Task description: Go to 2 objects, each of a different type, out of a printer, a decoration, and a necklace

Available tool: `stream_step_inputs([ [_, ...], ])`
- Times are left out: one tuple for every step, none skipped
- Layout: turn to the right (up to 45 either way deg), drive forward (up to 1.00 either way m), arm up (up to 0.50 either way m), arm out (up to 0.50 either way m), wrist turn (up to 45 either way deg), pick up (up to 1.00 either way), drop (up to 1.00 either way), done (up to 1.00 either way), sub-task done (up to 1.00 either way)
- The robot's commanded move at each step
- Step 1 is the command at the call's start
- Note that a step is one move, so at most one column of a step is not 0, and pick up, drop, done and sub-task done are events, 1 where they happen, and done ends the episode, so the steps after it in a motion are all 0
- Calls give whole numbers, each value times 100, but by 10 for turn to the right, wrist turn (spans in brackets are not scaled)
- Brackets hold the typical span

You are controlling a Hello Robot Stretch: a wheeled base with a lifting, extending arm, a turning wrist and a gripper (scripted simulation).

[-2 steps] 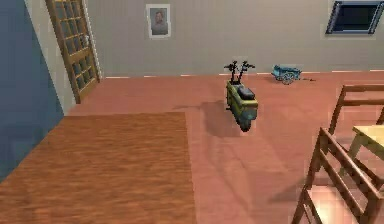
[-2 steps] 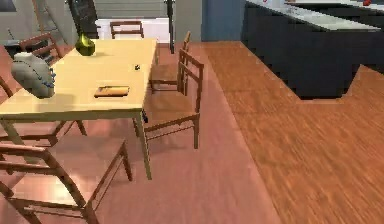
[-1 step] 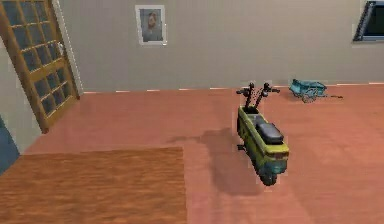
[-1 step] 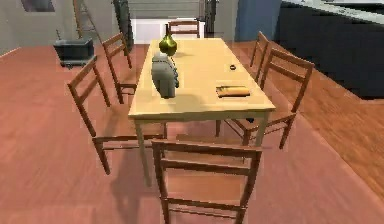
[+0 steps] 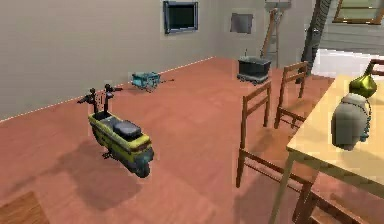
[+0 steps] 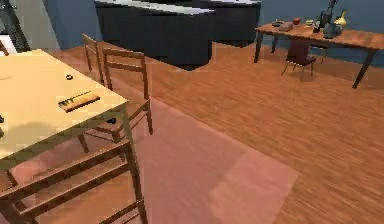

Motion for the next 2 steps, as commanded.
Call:
stream_step_inputs([
  [390, 0, 0, 0, 0, 0, 0, 0, 0],
  [0, 0, 0, 0, 0, 0, 0, 0, 100],
])
